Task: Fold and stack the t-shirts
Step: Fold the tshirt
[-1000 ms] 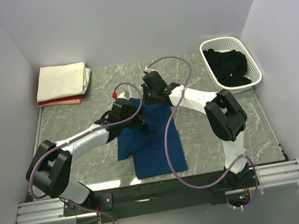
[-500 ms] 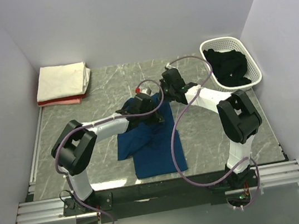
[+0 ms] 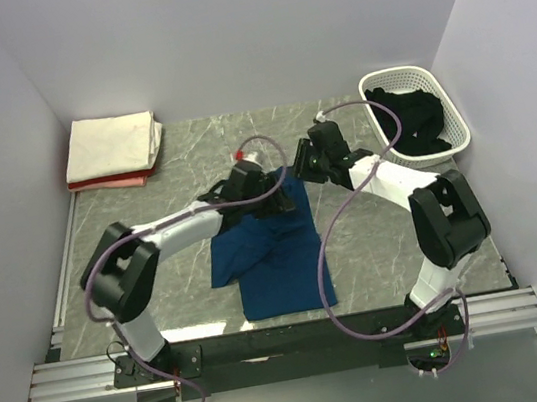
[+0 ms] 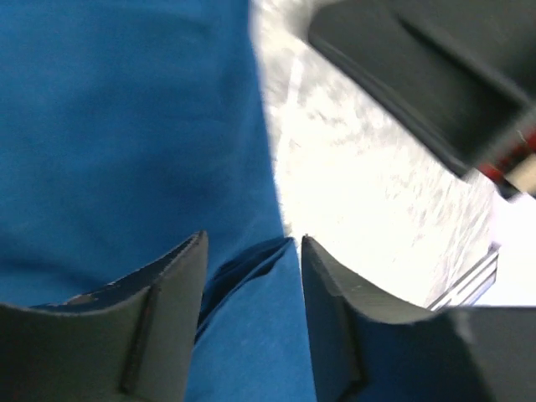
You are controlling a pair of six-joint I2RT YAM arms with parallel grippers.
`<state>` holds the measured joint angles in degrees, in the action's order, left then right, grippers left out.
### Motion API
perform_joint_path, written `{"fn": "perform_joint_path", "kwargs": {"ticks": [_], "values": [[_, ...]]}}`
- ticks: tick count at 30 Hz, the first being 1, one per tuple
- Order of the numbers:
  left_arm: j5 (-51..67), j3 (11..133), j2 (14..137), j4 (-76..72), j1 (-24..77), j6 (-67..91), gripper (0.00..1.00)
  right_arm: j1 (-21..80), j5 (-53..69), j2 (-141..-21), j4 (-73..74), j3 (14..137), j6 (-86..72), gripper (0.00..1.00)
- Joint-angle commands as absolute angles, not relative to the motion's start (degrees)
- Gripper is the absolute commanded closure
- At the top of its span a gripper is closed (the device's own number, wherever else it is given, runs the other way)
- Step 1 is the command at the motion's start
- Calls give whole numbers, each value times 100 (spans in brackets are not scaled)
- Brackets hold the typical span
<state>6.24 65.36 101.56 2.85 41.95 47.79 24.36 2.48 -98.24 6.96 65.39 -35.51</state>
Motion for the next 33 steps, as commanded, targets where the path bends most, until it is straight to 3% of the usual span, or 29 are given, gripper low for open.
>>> {"fn": "perform_joint_path", "kwargs": {"ticks": [1,5,10,14,21,33], "values": [[168,6057,9239,457,3666,5123,48,2592,396,-9413,668,6434,-3419,53],[-174,5380,8439,790,2928,5396,51,3031,589,-9413,729,6486,-3287,54],[-650,4808,7682,1581,2093,5581,54,4401,273,-9483,888,6759,-3015,55],[-301,4369,7479,1530,1504,5608,55,5193,352,-9606,633,6627,-2752,55],[-53,4132,7752,1468,1477,5536,52,5783,-103,-10046,1019,6987,-2241,52],[-737,2919,6153,2503,2239,6950,53,5625,-870,-9931,1468,6917,-2250,52]]}}
